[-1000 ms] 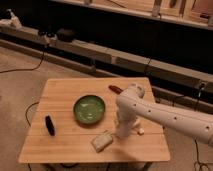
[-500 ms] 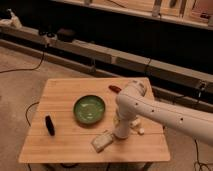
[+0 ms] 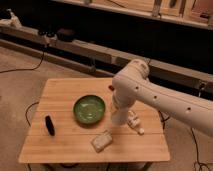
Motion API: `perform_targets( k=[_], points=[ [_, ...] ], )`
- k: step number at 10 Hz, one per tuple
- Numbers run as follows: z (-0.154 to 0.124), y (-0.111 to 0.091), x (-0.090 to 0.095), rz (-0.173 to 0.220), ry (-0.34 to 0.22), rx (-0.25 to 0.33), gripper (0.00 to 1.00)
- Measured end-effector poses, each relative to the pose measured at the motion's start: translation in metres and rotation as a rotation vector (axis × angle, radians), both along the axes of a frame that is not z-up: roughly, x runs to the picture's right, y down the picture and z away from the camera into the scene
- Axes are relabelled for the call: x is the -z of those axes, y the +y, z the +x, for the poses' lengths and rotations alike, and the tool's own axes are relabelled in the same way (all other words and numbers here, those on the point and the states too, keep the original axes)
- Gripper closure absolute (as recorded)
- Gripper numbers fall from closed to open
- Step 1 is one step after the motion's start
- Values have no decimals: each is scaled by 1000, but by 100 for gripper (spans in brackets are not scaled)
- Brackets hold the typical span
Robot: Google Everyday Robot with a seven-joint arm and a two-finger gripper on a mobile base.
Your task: Place the ceramic cup over the eraser
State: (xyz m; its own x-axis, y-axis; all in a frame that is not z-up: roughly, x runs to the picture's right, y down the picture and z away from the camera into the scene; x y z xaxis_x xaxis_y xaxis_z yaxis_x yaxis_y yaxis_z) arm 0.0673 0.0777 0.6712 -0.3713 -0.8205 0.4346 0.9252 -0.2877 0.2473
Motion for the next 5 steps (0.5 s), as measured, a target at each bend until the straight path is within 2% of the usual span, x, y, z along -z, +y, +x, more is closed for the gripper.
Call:
perform_targets(
  k=[2, 5],
  points=[
    [-34, -21, 6, -16, -78, 25, 85],
    [-114, -35, 2, -51, -196, 139, 85]
  ],
)
